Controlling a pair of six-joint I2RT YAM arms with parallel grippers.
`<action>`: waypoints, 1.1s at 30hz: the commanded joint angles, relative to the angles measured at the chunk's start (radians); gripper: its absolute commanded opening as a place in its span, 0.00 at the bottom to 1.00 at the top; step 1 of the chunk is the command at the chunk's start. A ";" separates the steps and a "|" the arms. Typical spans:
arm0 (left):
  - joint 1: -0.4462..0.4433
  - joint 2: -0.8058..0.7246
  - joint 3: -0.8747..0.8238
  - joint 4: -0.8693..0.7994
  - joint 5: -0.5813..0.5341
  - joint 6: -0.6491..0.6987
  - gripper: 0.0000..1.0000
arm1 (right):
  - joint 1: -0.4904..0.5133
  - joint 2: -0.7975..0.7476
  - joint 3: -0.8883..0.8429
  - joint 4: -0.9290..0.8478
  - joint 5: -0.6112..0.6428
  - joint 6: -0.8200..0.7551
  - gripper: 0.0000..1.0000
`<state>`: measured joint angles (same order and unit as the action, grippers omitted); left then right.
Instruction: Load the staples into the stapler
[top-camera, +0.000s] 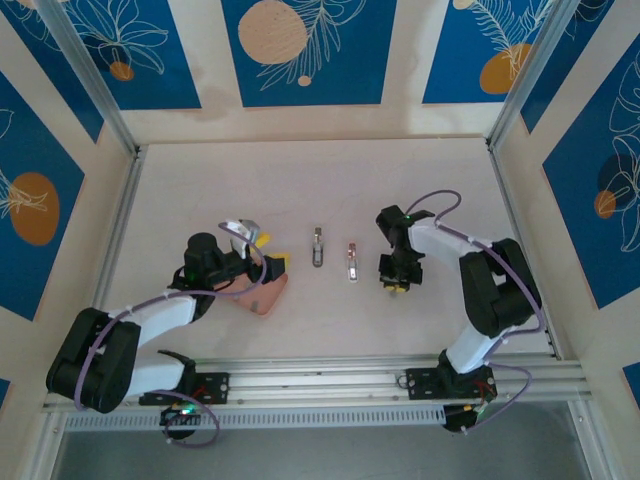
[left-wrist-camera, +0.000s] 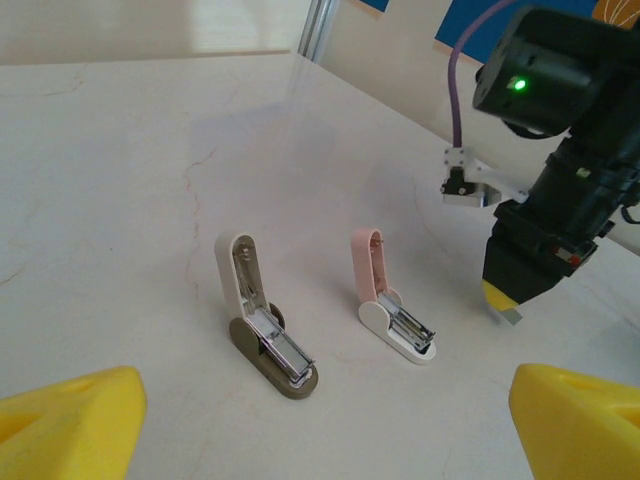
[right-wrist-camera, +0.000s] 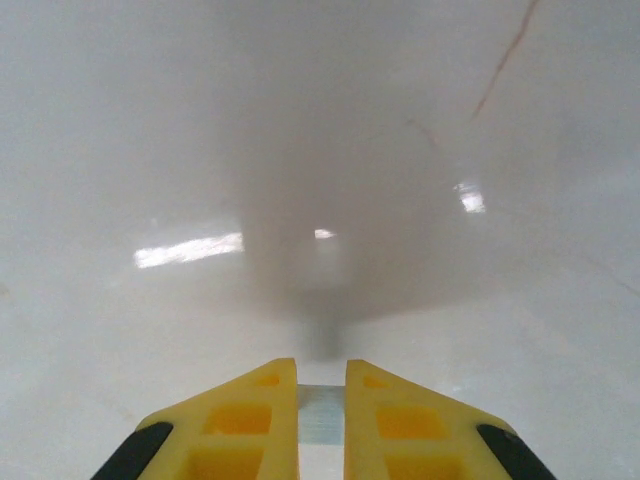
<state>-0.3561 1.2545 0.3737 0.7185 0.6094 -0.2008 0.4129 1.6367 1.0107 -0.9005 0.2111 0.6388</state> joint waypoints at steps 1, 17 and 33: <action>-0.010 0.011 -0.006 0.025 -0.006 0.003 0.93 | 0.047 -0.055 0.055 0.030 0.062 0.052 0.15; -0.011 0.017 -0.007 0.019 -0.024 0.000 0.93 | 0.200 0.089 0.233 0.181 0.087 0.029 0.15; -0.011 0.025 -0.006 0.019 -0.019 0.000 0.93 | 0.228 0.146 0.218 0.186 0.079 0.048 0.14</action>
<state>-0.3565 1.2675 0.3729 0.7181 0.5903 -0.2012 0.6331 1.7622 1.2240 -0.7166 0.3069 0.6754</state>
